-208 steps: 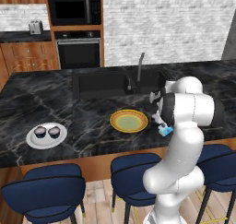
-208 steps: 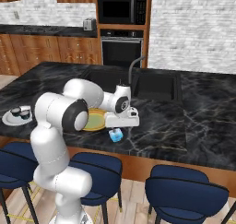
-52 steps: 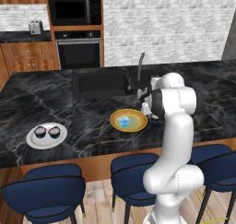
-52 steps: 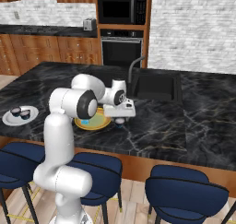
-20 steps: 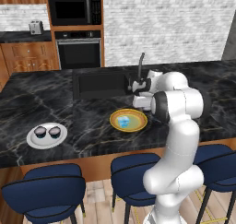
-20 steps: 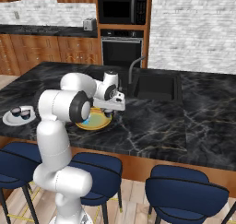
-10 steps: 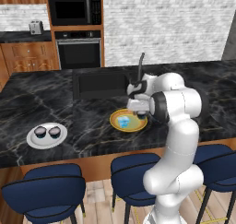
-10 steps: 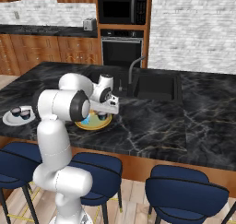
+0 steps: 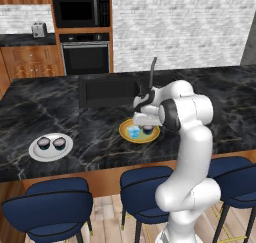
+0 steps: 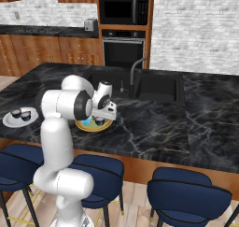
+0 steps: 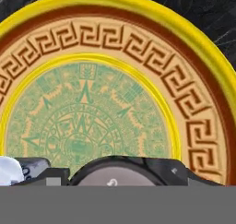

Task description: Place two yogurt containers on each plate.

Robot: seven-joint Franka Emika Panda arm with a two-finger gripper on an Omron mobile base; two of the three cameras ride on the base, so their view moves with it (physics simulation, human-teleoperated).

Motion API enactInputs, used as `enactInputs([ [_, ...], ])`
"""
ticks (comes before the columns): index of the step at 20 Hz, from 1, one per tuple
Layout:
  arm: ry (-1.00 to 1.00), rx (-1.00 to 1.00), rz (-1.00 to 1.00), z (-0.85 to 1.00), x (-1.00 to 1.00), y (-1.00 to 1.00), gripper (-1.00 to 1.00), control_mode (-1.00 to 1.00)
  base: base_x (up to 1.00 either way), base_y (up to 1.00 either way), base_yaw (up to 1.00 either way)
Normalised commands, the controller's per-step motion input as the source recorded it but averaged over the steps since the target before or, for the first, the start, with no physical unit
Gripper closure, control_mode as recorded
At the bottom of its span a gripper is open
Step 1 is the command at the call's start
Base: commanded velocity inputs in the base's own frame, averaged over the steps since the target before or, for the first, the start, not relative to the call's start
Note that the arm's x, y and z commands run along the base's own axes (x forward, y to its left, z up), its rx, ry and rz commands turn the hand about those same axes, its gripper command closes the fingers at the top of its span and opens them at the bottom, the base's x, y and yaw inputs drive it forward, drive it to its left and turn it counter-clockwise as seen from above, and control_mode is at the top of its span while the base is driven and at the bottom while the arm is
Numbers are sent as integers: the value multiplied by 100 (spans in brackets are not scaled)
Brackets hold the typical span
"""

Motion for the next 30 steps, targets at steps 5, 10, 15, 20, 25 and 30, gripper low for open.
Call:
enactInputs([
  [5,-4,-1,0,-5,4,4,-100,-100,0,0,0],
  [10,-7,-1,0,16,7,0,-100,-100,0,0,0],
  [15,-15,-4,0,13,2,0,-100,-100,0,0,0],
  [20,-20,-2,0,65,15,0,-100,-100,0,0,0],
  [25,-5,-1,-8,79,-46,-5,-100,-100,0,0,0],
  [30,1,-21,21,39,-99,4,-100,-100,0,0,0],
])
